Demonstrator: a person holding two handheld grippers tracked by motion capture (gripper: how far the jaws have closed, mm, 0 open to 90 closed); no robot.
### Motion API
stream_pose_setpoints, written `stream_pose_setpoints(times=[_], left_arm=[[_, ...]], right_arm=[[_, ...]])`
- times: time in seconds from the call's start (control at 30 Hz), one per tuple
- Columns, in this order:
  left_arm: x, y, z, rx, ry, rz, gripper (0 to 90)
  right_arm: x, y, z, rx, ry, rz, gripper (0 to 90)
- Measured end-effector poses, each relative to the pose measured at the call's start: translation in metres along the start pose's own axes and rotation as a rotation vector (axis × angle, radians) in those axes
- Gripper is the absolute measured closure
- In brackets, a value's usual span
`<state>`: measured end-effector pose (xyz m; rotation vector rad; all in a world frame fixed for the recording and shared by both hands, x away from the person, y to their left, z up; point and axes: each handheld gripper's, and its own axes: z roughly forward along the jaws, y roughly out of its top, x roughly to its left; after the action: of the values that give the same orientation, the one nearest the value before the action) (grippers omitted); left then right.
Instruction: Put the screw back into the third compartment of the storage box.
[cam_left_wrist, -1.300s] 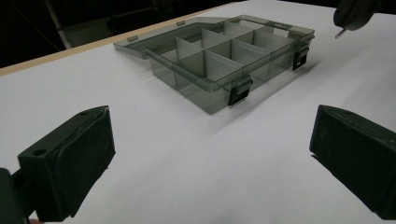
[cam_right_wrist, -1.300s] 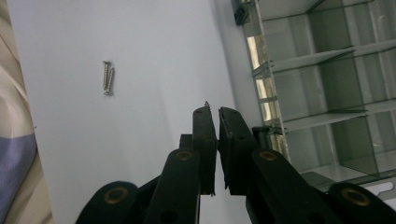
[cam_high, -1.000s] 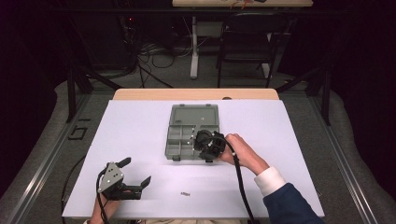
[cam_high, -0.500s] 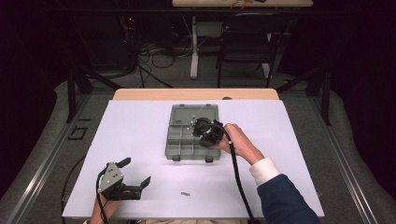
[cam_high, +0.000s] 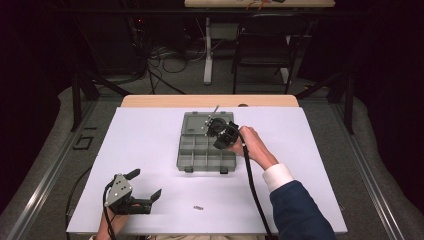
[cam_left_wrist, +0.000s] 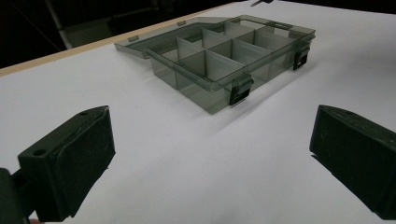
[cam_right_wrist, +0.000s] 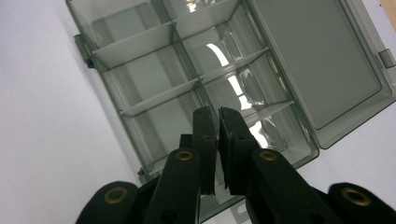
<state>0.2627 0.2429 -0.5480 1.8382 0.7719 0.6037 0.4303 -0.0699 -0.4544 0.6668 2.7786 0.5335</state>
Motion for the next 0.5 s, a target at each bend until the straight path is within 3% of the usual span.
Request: stream_pose_setpoints(times=[0.4, 0.5], left_arm=[[0.0, 0.0, 0.0, 0.005, -0.004, 0.001, 0.0], [0.0, 0.0, 0.0, 0.005, -0.002, -0.001, 0.0]], right_arm=[[-0.012, 0.009, 0.013, 0.021, -0.015, 0.017, 86.0], [-0.013, 0.011, 0.017, 0.049, -0.01, 0.02, 85.9]])
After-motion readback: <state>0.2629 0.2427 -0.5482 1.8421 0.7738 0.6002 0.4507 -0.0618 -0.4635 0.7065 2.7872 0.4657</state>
